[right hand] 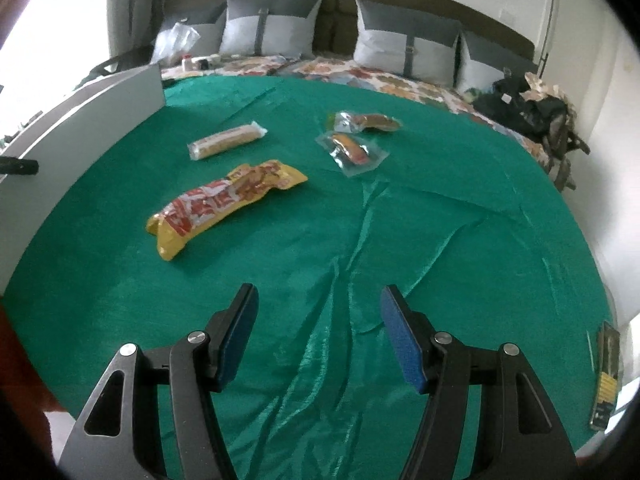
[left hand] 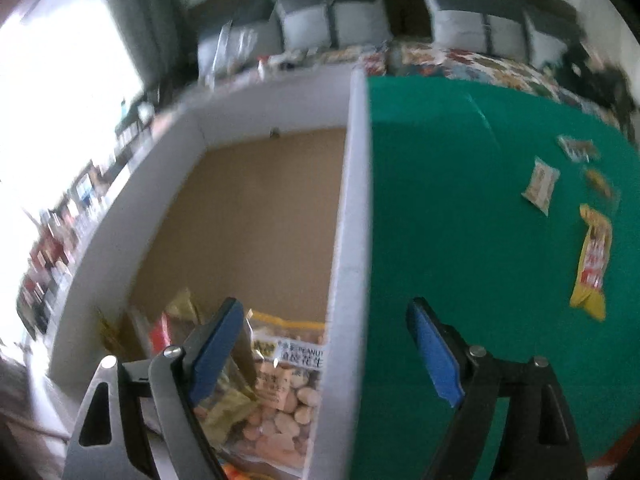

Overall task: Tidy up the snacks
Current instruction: 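Return both open tools to the remaining snacks on the sheet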

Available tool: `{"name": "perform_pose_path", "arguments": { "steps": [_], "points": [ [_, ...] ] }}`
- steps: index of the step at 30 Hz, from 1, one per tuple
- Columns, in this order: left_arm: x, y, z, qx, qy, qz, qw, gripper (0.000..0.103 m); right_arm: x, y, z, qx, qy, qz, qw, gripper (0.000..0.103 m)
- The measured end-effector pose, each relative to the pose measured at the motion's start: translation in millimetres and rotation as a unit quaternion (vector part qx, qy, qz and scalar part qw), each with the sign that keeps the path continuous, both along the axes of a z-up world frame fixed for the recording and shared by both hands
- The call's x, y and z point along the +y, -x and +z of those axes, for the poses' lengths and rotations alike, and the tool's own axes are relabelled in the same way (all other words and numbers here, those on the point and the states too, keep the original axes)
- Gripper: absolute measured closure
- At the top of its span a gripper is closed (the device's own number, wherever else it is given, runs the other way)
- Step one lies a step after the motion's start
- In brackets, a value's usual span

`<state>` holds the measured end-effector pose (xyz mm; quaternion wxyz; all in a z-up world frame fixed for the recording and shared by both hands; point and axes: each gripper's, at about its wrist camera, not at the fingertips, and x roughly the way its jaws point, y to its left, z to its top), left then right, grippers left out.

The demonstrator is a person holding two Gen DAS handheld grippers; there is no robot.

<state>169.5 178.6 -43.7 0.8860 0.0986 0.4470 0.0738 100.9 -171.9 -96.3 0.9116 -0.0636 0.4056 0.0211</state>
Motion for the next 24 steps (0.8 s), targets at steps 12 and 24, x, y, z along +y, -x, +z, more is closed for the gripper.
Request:
{"name": "perform_pose_path", "arguments": {
  "steps": [12,24],
  "points": [
    [-106,44,36,-0.100,-0.073,-0.123,0.9846,0.004,-26,-10,-10,0.031,0.000,-0.033,0.999,0.033],
    [-142,0,-67,0.067,0.058,-0.111,0.9899,0.004,-50,-18,-22,0.063,-0.003,-0.067,0.996,0.033]
  ]
}}
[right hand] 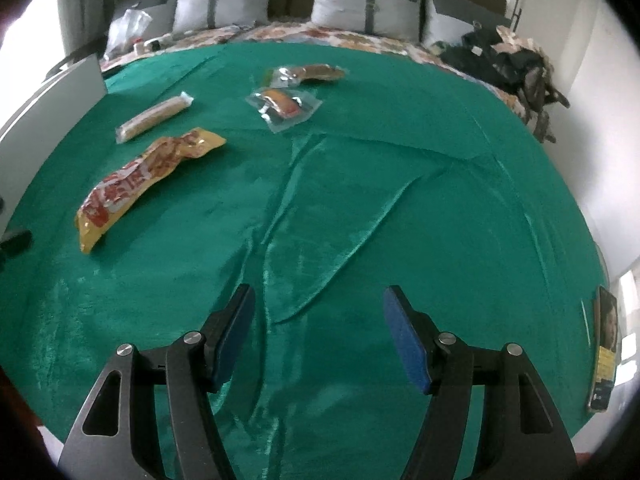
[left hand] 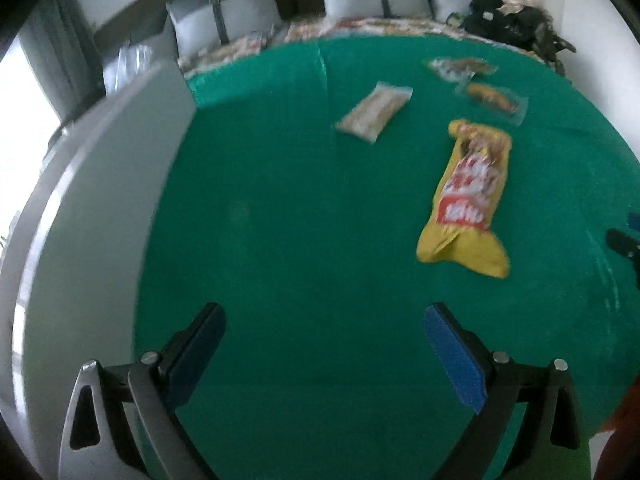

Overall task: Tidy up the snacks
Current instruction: 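Return both open tools to the remaining snacks on the sheet, then close the right tool on the second yellow red-print snack bag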

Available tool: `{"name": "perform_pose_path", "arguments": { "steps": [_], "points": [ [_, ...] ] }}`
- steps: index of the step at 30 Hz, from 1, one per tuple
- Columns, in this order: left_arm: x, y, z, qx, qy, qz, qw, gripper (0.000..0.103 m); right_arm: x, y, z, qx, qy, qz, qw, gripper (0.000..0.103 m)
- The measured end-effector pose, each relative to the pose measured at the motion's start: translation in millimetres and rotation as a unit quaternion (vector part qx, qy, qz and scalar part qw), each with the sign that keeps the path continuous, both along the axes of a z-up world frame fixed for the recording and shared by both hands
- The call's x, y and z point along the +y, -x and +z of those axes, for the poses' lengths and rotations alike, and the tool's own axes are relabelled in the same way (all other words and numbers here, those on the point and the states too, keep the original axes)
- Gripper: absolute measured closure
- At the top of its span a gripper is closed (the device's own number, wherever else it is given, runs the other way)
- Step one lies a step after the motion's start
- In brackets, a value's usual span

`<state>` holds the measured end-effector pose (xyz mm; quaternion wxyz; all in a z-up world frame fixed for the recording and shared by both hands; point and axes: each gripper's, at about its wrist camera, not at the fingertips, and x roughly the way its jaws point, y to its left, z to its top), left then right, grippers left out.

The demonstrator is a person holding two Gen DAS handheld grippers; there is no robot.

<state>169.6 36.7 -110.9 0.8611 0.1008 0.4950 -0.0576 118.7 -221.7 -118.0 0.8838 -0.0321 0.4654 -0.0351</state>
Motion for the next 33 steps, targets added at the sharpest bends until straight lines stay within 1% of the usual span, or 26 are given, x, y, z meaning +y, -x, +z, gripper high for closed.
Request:
{"name": "perform_pose_path", "arguments": {
  "steps": [2,3,5,6,7,8,11,12,13,14,16,17,19,21,22,24,26,27,28,30,31,33],
  "points": [
    [-2,-2,-10,0.007,0.004,0.003,1.0000,0.003,-2,-1,-2,0.006,-0.001,-0.002,1.000,0.033],
    [0,-3,-11,-0.001,0.015,0.007,0.9999,0.002,-3,-2,-4,0.010,-0.002,-0.003,1.000,0.033],
    [4,-4,-14,-0.003,0.028,0.016,0.9995,0.000,-4,-4,-9,0.018,-0.003,-0.004,1.000,0.033],
    [7,-6,-16,-0.003,0.041,0.019,0.9990,0.000,-4,-4,-10,0.021,-0.005,-0.004,1.000,0.033],
    [11,-7,-18,-0.003,0.057,0.022,0.9981,0.000,-5,-4,-10,0.018,-0.008,-0.005,1.000,0.031],
    [14,-7,-19,-0.014,0.061,0.028,0.9977,0.000,-6,-4,-11,0.018,-0.007,-0.007,1.000,0.028],
    [18,-5,-22,-0.032,0.068,0.022,0.9969,0.000,-8,-2,-12,0.013,-0.013,-0.008,1.000,0.026],
    [17,-5,-23,-0.034,0.067,0.022,0.9969,0.000,-10,-2,-13,0.012,-0.023,-0.009,1.000,0.025],
    [18,-4,-23,-0.036,0.068,0.023,0.9968,0.000,-14,-2,-15,0.011,-0.044,-0.013,0.999,0.023],
    [19,-6,-23,-0.037,0.069,0.023,0.9967,0.000,-16,-1,-16,0.005,-0.056,-0.015,0.998,0.018],
    [19,-7,-23,-0.041,0.070,0.027,0.9964,0.000,-13,-1,-16,0.006,-0.045,-0.010,0.999,0.018],
    [20,-7,-22,-0.042,0.069,0.028,0.9963,0.000,-13,-2,-15,0.013,-0.053,-0.018,0.998,0.018],
    [20,-5,-21,-0.042,0.069,0.029,0.9963,0.000,-13,-3,-9,0.024,-0.106,-0.038,0.993,0.017],
    [20,-6,-20,-0.042,0.069,0.029,0.9963,0.000,-4,-9,-4,0.031,-0.177,-0.033,0.983,0.017],
    [20,-6,-20,-0.042,0.069,0.029,0.9963,0.000,6,-17,-4,0.041,-0.197,-0.024,0.979,0.017],
    [20,-6,-21,-0.042,0.070,0.029,0.9963,0.000,28,-38,-4,0.055,-0.213,-0.010,0.976,0.017],
    [20,-6,-20,-0.042,0.069,0.029,0.9963,0.000,45,-64,-2,0.060,-0.241,-0.007,0.969,0.017],
    [20,-6,-21,-0.042,0.069,0.029,0.9963,0.000,56,-82,-3,0.069,-0.257,-0.008,0.964,0.018],
    [20,-6,-21,-0.042,0.069,0.029,0.9963,0.000,63,-95,-5,0.078,-0.258,-0.010,0.963,0.017],
    [20,-6,-21,-0.043,0.069,0.029,0.9963,0.000,83,-118,-5,0.089,-0.231,-0.011,0.969,0.017],
    [20,-6,-21,-0.043,0.069,0.029,0.9963,0.000,94,-128,-4,0.093,-0.212,-0.006,0.973,0.017],
    [20,-6,-21,-0.043,0.069,0.029,0.9963,0.000,116,-138,-5,0.103,-0.149,0.016,0.983,0.016]
  ]
}}
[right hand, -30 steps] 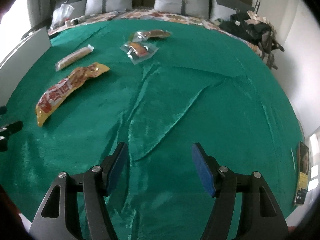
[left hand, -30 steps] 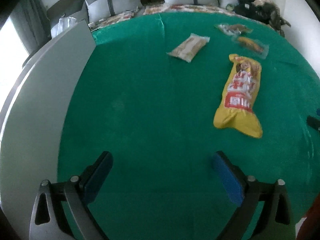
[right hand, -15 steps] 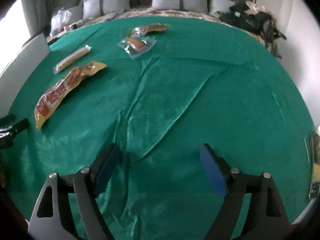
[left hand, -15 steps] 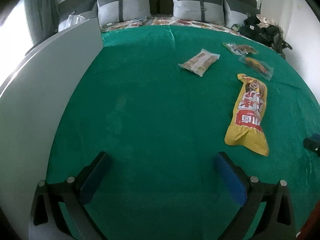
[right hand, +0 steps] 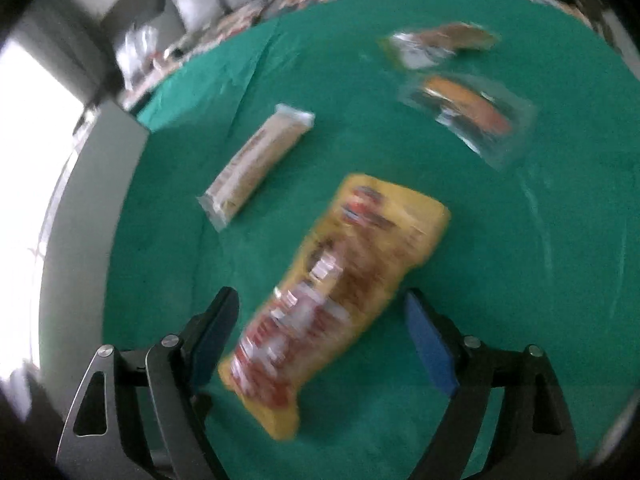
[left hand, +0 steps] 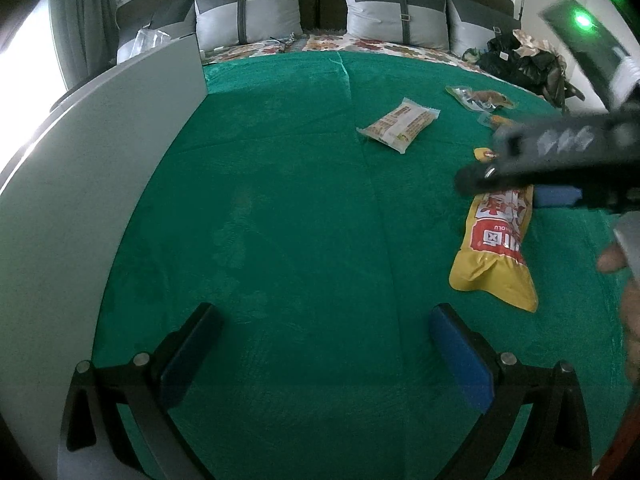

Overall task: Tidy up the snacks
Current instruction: 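Close the right tool on the second yellow red-print snack bag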

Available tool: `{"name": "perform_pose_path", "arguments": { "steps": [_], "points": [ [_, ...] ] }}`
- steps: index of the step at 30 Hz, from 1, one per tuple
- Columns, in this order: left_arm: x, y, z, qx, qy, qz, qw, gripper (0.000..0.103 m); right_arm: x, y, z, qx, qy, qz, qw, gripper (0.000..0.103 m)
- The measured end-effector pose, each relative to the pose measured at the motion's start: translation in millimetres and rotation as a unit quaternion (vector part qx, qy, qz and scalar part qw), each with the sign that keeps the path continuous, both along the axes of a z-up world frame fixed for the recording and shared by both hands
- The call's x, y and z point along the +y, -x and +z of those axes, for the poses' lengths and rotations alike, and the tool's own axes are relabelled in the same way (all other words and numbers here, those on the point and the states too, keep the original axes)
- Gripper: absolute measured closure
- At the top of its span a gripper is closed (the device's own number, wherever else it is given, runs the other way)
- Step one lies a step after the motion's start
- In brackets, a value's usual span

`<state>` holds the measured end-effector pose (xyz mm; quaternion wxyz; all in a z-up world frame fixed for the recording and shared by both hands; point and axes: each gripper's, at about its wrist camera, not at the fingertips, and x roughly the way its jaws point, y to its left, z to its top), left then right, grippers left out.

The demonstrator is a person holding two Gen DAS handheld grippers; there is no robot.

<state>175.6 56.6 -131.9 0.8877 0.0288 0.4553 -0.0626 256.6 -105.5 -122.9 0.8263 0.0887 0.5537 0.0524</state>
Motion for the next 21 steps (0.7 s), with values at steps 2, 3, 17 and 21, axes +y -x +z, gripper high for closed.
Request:
{"name": "perform_pose_path", "arguments": {
  "steps": [2,3,17,21],
  "points": [
    [0,0,0,0.000,0.000,0.000,1.0000,0.000,15,0,-3,-0.003,0.051,0.033,0.998,0.016],
    [0,0,0,0.000,0.000,0.000,1.0000,0.000,20,3,-4,-0.006,0.073,0.054,0.996,0.016],
    [0,0,-1,0.000,0.000,0.000,1.0000,0.000,-27,49,-3,-0.026,0.101,0.147,0.984,0.053],
    [0,0,-1,0.000,0.000,0.000,1.0000,0.000,-54,63,-3,-0.039,0.102,0.133,0.985,0.053]
  ]
}}
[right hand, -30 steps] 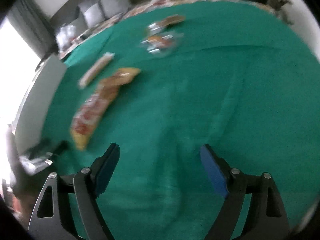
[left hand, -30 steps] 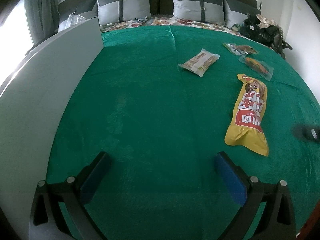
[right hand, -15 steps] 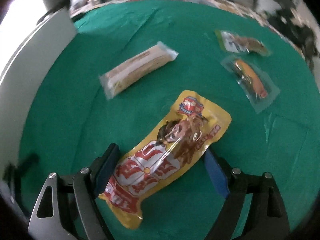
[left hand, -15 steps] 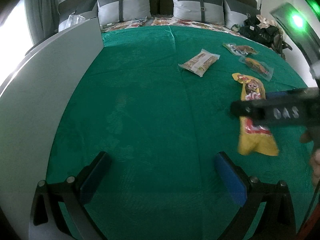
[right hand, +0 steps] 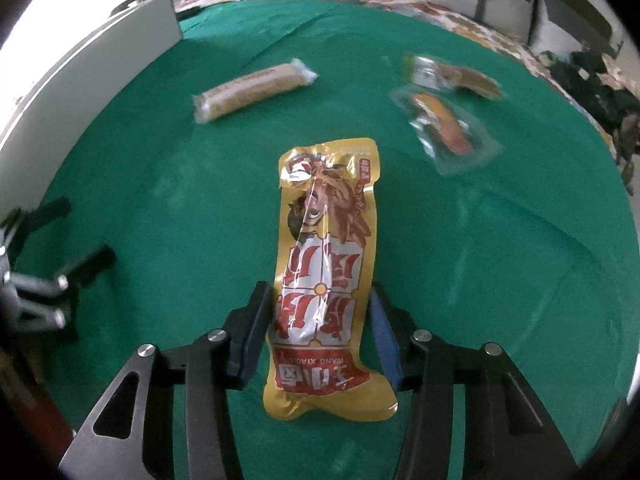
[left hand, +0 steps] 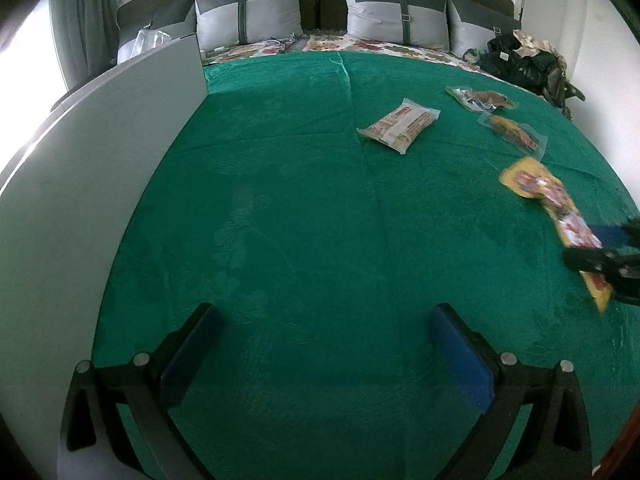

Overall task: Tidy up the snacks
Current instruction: 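Close the right tool on the second yellow red-print snack bag, then lift the yellow snack bag with the right tool while the left tool grasps the white wrapped bar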

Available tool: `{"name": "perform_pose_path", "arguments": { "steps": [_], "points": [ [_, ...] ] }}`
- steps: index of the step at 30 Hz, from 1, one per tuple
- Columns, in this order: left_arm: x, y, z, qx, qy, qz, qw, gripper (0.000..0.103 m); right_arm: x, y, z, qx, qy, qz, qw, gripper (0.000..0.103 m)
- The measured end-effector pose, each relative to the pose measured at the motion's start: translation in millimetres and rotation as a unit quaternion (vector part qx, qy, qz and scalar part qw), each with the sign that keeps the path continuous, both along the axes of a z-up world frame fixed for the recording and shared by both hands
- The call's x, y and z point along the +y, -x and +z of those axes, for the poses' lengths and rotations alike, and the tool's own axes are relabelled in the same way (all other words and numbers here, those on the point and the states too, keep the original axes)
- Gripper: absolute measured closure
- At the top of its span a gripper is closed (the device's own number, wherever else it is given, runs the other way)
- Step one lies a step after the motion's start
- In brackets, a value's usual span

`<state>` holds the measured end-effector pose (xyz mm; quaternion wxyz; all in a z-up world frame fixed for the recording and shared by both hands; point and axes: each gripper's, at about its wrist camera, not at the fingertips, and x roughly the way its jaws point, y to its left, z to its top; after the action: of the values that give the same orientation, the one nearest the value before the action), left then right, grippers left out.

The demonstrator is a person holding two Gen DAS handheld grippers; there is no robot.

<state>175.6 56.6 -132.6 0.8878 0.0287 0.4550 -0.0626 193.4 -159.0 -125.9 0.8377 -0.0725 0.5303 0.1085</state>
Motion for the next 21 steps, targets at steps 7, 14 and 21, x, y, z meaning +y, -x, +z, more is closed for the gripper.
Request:
{"name": "perform_pose_path", "arguments": {
  "steps": [7,14,21],
  "points": [
    [0,0,0,0.000,0.000,0.000,1.0000,0.000,-59,41,-2,-0.058,-0.013,-0.071,0.996,0.052],
    [0,0,-1,0.000,0.000,0.000,1.0000,0.000,-63,42,-6,-0.093,-0.006,-0.078,0.993,0.041],
    [-1,0,-1,0.000,0.000,0.000,1.0000,0.000,-75,38,-8,-0.101,-0.019,-0.097,0.990,0.026]
  ]
}}
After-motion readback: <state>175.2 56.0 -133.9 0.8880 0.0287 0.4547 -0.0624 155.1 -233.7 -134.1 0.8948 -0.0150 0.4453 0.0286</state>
